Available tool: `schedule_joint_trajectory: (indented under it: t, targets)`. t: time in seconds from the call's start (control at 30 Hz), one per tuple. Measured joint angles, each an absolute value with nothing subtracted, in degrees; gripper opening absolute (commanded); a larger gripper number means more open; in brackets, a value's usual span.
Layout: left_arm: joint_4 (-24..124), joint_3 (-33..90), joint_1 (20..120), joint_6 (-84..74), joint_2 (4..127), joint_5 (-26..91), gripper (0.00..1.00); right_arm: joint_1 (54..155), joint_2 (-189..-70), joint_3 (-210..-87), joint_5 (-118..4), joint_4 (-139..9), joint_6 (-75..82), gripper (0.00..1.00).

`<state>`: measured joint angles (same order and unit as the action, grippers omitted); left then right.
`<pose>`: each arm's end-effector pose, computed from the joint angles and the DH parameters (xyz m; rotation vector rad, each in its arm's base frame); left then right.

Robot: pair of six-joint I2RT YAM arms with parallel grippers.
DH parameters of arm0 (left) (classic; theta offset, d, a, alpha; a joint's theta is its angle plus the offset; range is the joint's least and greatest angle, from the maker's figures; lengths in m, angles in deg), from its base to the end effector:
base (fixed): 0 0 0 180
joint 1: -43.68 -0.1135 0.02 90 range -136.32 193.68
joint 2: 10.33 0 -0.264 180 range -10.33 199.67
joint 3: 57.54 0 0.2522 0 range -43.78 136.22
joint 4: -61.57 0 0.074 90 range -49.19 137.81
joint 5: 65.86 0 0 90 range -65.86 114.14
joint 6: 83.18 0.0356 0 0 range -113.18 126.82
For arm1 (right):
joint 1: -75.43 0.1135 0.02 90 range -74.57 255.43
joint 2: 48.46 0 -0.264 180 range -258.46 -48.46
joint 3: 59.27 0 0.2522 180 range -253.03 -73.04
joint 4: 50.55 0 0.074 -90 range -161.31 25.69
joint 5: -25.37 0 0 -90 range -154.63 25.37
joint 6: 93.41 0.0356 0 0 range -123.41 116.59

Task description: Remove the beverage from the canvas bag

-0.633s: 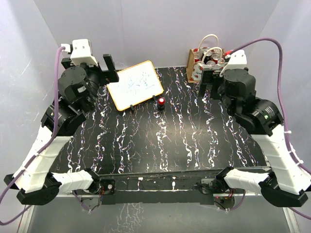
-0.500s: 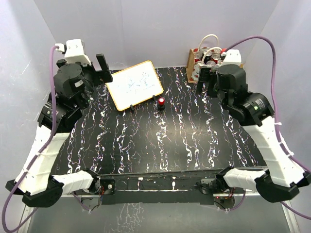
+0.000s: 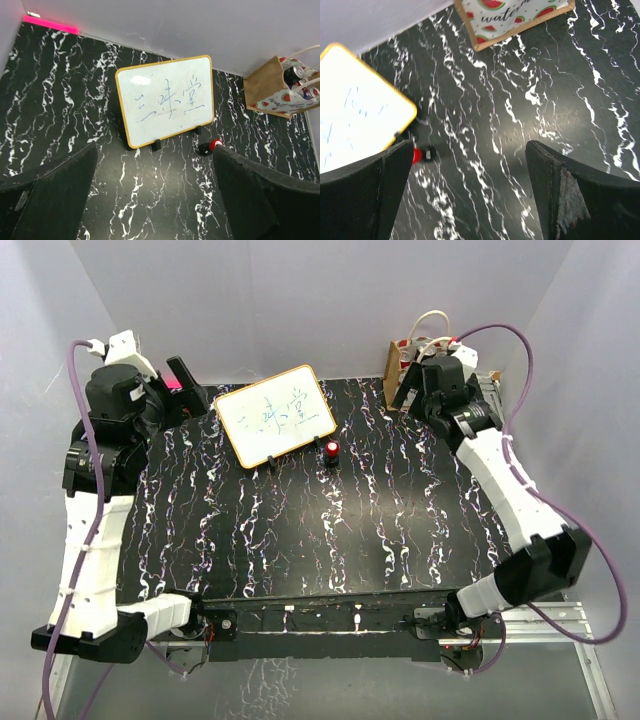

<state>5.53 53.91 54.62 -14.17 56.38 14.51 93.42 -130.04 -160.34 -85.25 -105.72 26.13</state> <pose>0.1992 -0.0324 0.5121 -0.2765 1.7505 -0.2555 0.2952 0.0827 0.3962 0.4141 2.1092 0.0862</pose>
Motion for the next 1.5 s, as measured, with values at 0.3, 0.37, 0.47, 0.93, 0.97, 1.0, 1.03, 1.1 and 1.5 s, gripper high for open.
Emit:
schedule_joint_trajectory:
  t: [0.3,0.37,0.47,0.93,0.97,1.0,1.03,1.1,1.5]
  targets:
    - [4.92,53.91,51.74,-17.06,61.89,21.76,0.97,83.76,-148.33,-164.3,-81.49,-89.85,34.02,0.97]
    - [4.92,53.91,51.61,-17.37,63.73,22.66,0.97,82.32,-153.42,-167.77,-80.4,-87.12,34.63,0.95]
    - [4.87,54.02,51.39,-17.65,66.57,23.93,0.97,80.53,-160.18,-173.26,-78.89,-84.04,35.33,0.85]
    - [3.95,57.82,51.28,-17.63,72.73,24.85,0.97,75.26,-178.41,-194.57,-70.83,-79.8,37.91,0.57]
    - [4.04,57.95,51.28,-17.58,72.73,24.82,0.97,75.31,-178.97,-195.25,-70.39,-79.41,38.3,0.57]
    - [4.04,57.99,51.28,-17.54,72.73,24.82,0.97,75.35,-179.46,-195.86,-69.98,-79.03,38.7,0.55]
    - [4.02,58.02,51.28,-17.45,72.73,24.82,0.97,75.41,-179.98,-196.32,-69.54,-78.92,39.0,0.53]
    - [4.0,58.02,51.28,-17.41,72.73,24.82,0.97,75.44,-180.7,-196.56,-68.88,-78.68,39.57,0.45]
    - [2.8,58.02,51.28,-16.99,72.67,26.16,0.97,75.52,-180.72,-194.7,-65.82,-79.01,41.63,0.07]
